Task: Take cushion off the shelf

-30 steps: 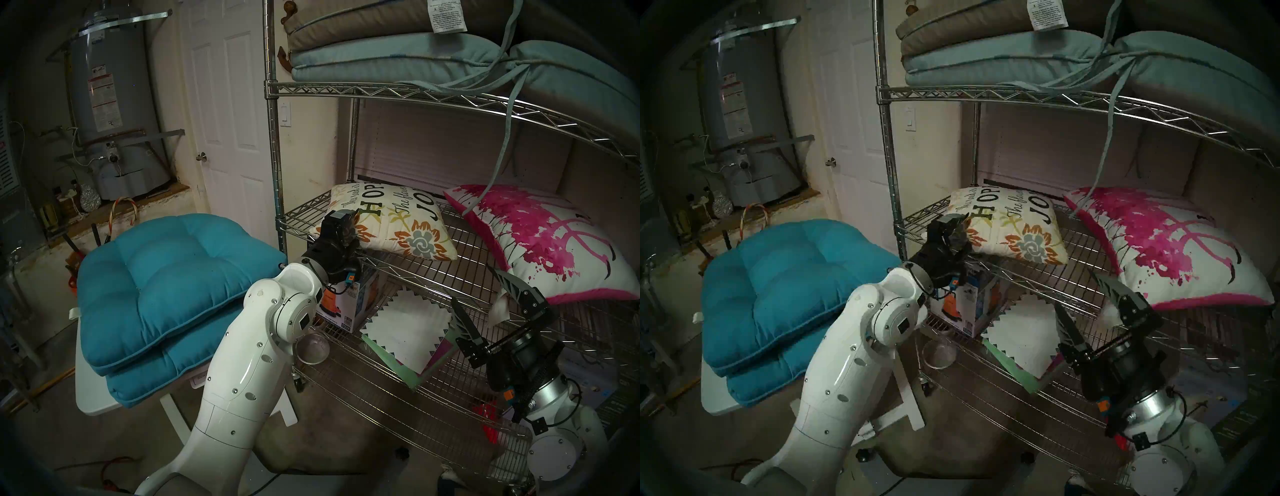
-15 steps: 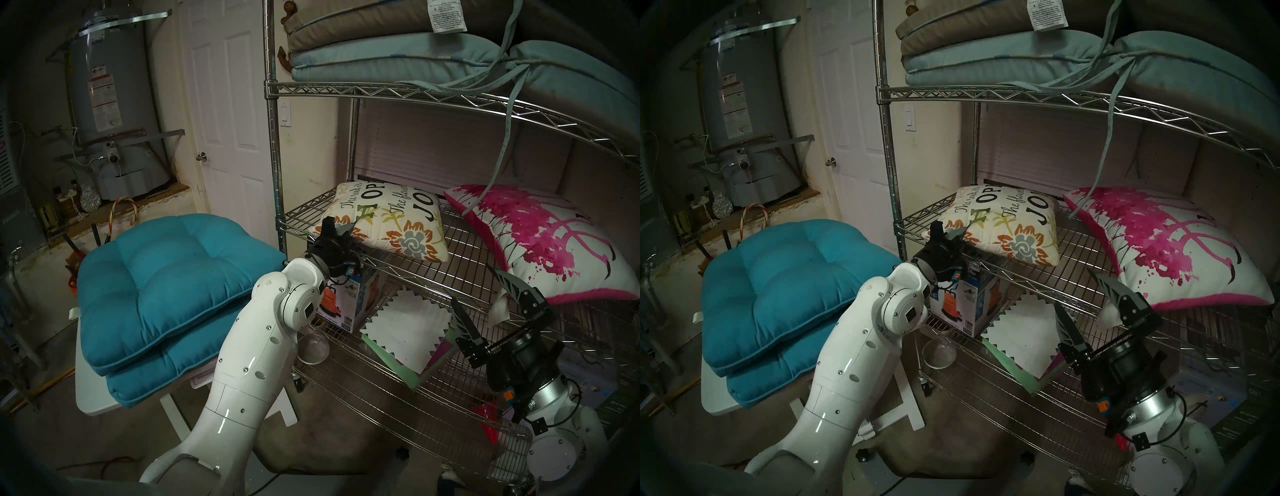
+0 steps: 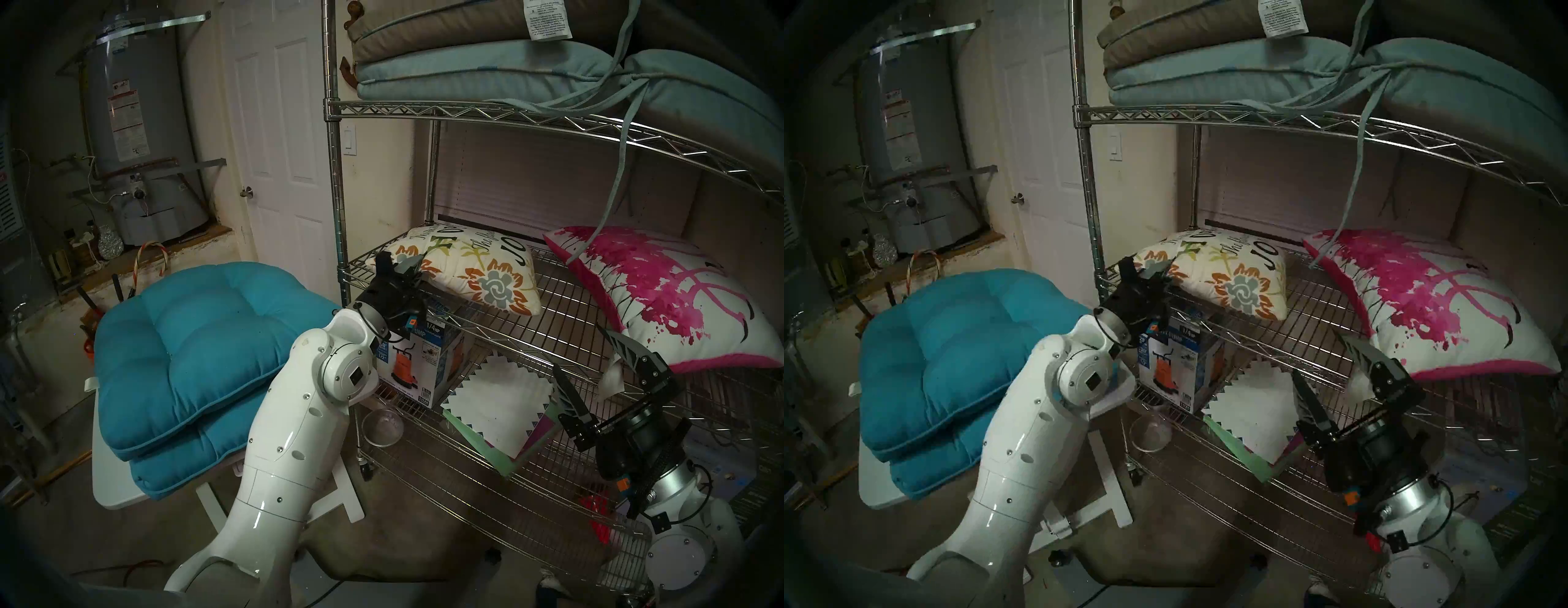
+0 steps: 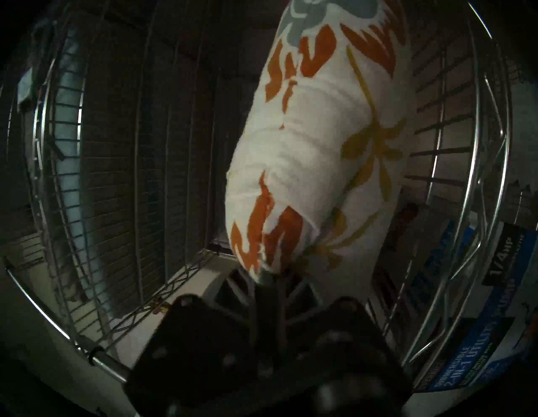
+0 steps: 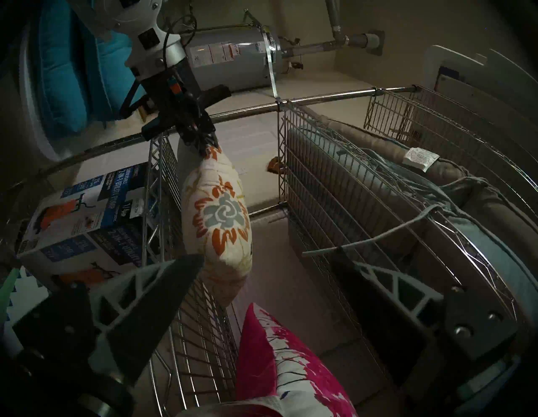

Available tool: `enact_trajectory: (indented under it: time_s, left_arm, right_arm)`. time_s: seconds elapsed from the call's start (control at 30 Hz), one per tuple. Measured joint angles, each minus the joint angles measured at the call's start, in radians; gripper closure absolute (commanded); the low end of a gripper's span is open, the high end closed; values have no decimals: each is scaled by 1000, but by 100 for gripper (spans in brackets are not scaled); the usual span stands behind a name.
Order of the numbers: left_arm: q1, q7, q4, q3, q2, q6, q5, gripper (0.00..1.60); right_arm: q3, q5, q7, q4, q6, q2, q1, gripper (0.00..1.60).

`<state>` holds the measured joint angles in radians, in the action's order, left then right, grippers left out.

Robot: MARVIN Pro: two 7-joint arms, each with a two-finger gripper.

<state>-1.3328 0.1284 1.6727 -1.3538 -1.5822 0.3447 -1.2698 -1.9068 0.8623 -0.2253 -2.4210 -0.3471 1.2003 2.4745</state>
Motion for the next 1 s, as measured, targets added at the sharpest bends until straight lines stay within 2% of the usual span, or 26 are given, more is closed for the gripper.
enact_trajectory:
  time_s: [0.27,0.6,0.8,1.0]
  left_arm:
    - [-75,-19,84,-60,39,38,34,160]
    - [-142,-23,132,-100,64,71,66,160]
    - [-151,-21,134,-109,67,81,75,160]
    - [-126,-21,88,-130,67,84,79,160]
  right_arm:
    - [0,2,0,0,-2,3,-1,0]
    - [0,4,1,0,-5,7,-2,0]
    - [0,5,1,0,-6,9,-2,0]
    - [0,6,1,0,-7,11,-2,0]
